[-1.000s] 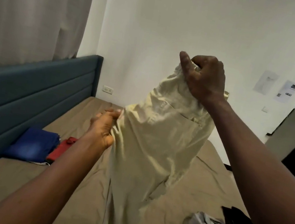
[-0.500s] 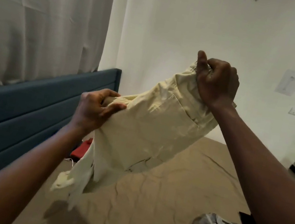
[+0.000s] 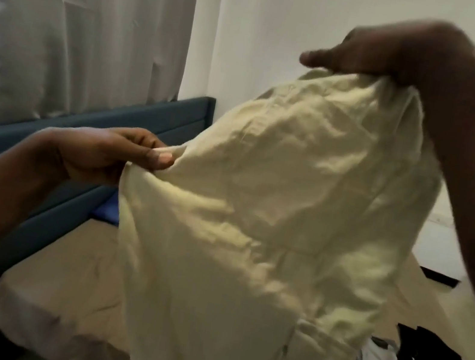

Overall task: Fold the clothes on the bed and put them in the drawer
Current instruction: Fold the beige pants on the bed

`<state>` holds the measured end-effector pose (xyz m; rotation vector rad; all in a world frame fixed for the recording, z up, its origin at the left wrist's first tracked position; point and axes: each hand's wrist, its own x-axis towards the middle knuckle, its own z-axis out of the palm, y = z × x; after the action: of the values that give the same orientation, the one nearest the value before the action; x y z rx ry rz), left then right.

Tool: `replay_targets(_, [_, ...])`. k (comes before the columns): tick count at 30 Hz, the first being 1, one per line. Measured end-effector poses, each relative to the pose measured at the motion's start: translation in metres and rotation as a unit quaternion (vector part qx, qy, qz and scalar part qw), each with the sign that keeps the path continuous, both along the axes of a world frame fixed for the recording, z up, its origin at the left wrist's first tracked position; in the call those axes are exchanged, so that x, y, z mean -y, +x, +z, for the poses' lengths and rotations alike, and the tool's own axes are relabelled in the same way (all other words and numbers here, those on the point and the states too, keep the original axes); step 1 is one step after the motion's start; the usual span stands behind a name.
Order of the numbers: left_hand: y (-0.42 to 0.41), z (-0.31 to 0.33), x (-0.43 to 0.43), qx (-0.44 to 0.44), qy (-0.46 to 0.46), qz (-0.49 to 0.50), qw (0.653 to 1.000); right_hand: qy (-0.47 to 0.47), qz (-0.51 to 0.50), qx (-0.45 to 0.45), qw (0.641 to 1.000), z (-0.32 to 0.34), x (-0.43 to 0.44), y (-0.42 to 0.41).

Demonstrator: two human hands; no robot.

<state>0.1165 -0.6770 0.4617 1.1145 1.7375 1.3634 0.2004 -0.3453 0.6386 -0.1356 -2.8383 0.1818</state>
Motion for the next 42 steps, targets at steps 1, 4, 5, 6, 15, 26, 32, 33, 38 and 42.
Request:
replay_targets(1, [-0.004, -0.012, -0.003, 0.038, 0.021, -0.003, 0.999, -0.003, -0.015, -0.003, 1.0, -0.002, -0.003, -0.012])
replay_targets(4, [-0.025, -0.05, -0.019, 0.102, 0.035, 0.023, 0.994, 0.032, -0.044, -0.019, 0.998, -0.024, -0.005, -0.053])
replay_targets(5, [-0.035, -0.066, -0.024, 0.101, 0.017, 0.037, 0.994, 0.038, -0.022, -0.018, 0.999, -0.043, -0.009, -0.077])
replay_targets(6, [-0.05, -0.086, -0.033, 0.101, -0.001, 0.054, 0.993, 0.031, -0.012, -0.011, 0.999, -0.067, -0.014, -0.103])
replay_targets(15, [-0.223, -0.403, -0.106, 0.191, -0.109, 0.242, 0.945, -0.043, -0.026, 0.172, 0.984, -0.428, -0.081, -0.383])
replay_targets(26, [-0.442, -0.769, -0.161, -0.103, -0.31, 0.285, 0.901, 0.055, -0.047, 0.138, 0.988, -0.868, -0.133, -0.609])
replay_targets(32, [-0.484, -0.786, -0.188, -0.208, -0.279, 0.39, 0.853, 0.163, 0.012, 0.098, 0.982, -0.908, -0.155, -0.712])
replay_targets(33, [-0.503, -0.79, -0.2, -0.213, -0.27, 0.399, 0.85, 0.173, 0.014, 0.093, 0.98, -0.908, -0.158, -0.729])
replay_targets(38, [-0.548, -0.818, -0.226, -0.133, -0.286, 0.449, 0.836, 0.141, -0.039, 0.055, 0.988, -0.912, -0.166, -0.756])
replay_targets(42, [-0.544, -0.812, -0.226, -0.061, -0.282, 0.456, 0.842, -0.024, -0.155, -0.175, 0.972, -0.924, -0.139, -0.652])
